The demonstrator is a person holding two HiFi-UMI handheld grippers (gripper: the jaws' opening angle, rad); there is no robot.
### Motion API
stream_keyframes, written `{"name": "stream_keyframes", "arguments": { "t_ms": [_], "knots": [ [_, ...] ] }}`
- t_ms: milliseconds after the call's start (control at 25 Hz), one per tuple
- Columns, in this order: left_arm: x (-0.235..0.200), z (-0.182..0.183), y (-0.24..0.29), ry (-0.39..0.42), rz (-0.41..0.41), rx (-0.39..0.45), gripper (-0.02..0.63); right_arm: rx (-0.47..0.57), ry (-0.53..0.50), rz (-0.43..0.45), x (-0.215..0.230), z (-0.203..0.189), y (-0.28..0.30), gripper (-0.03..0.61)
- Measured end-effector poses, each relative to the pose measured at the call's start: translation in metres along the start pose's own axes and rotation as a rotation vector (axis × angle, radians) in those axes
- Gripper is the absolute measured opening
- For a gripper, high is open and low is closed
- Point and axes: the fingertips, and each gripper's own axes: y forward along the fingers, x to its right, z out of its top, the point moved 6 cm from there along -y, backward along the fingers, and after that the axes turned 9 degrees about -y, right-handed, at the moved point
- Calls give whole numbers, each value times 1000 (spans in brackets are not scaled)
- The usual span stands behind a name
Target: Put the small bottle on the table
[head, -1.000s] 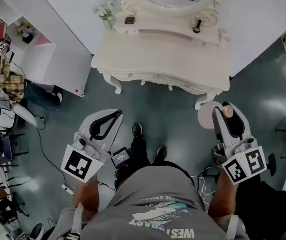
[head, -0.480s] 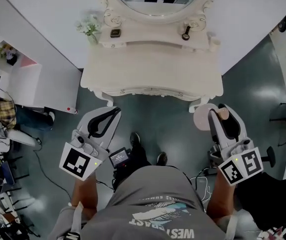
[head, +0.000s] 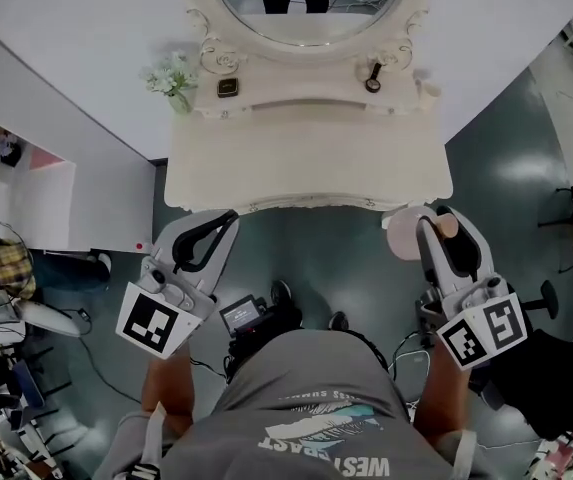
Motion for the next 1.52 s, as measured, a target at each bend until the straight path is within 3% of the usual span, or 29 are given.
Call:
{"name": "stream_keyframes", "arguments": {
  "t_ms": [280,520,840,1520],
  "knots": [
    [-48,3,-9,8,-36,26,3,4,2,-28,-27,15,30,141],
    [-69,3,-16,8,-20,36,3,0,-7,-13,-35,18,53,142],
    [-95,4,-18,8,78,17,3,7,-5,73,-26,20,105,143],
    [-141,-1,9,-76,308,-20,3,-38,-35,313,4,28,245,143]
  ]
}}
